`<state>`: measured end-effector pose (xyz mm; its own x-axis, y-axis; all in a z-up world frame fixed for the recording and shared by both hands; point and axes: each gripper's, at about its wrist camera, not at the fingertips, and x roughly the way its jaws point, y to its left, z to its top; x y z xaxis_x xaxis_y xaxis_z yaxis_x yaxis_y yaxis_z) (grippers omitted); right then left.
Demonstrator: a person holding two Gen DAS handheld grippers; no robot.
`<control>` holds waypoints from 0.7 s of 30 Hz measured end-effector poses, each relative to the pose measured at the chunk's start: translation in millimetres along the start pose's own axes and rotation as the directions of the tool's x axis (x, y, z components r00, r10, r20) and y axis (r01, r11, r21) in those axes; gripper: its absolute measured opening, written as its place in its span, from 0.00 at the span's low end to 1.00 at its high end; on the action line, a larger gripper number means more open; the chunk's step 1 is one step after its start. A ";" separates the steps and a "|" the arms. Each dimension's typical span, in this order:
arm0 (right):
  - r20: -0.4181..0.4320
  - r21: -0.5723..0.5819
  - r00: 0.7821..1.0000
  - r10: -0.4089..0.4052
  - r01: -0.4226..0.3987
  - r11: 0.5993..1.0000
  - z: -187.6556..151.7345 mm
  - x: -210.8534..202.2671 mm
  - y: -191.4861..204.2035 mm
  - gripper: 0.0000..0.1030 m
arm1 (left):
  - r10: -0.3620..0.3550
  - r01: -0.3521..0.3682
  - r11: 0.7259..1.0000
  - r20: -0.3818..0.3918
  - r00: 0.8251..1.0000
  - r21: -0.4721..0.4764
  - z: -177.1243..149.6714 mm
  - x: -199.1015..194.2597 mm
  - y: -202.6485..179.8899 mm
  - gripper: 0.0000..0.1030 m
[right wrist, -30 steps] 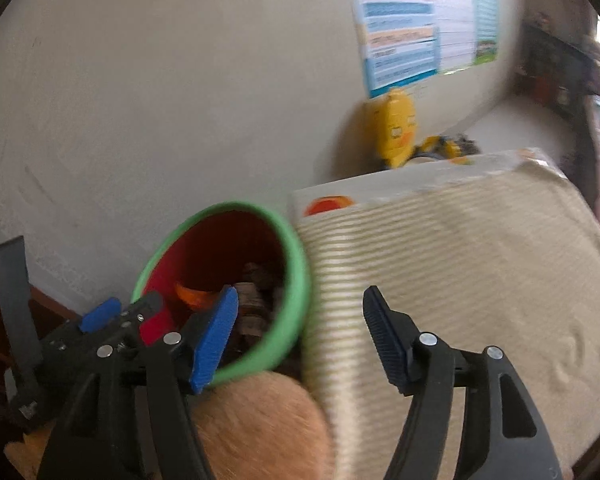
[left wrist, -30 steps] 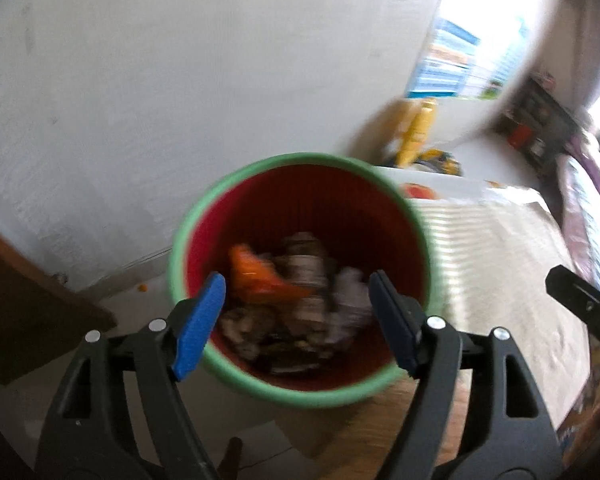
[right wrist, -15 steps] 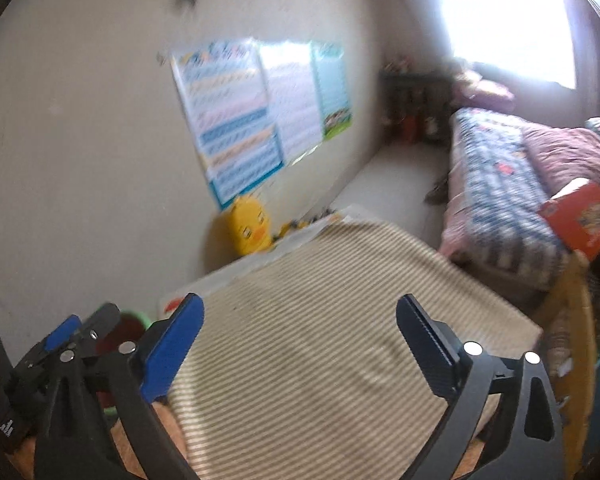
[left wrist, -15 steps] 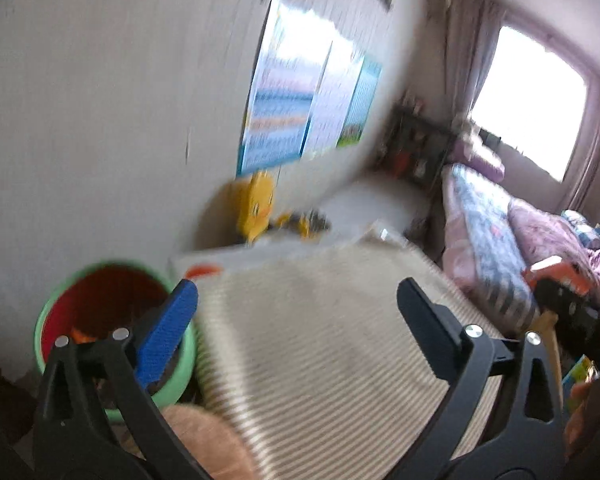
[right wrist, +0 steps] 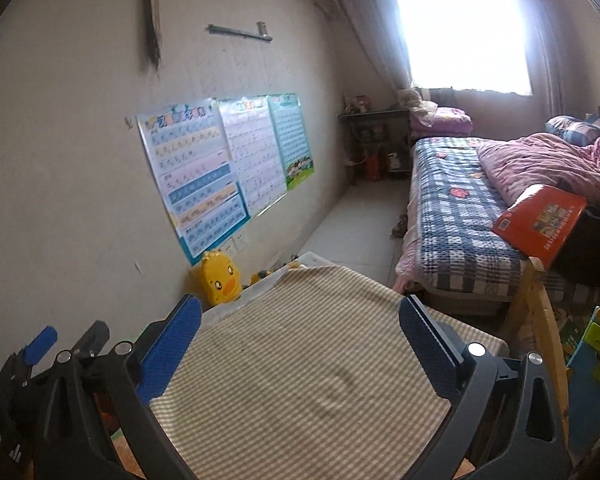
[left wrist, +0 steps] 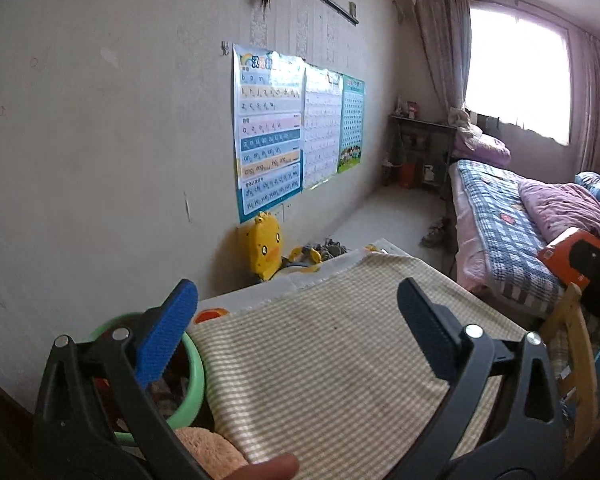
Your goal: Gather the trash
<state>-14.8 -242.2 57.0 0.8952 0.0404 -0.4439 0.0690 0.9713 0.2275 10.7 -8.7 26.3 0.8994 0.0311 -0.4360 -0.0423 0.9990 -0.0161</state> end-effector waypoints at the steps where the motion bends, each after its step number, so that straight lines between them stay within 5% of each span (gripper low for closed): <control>1: 0.011 0.000 1.000 -0.008 0.008 1.000 -0.1 -2.5 -0.5 0.92 | 0.003 -0.003 1.000 0.000 1.000 0.001 -0.1 0.3 -0.2 0.95; 21: 0.027 -0.033 0.998 -0.057 0.058 0.998 -6.6 -1.9 7.9 0.92 | 0.004 -0.003 1.000 -0.054 0.999 0.023 -10.7 6.0 -5.5 0.95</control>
<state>-18.9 -233.1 54.0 0.9014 -0.0216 -0.4324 0.1062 0.9793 0.1725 11.7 -14.3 14.1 0.8747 0.0331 -0.4836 -0.0349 0.9994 0.0054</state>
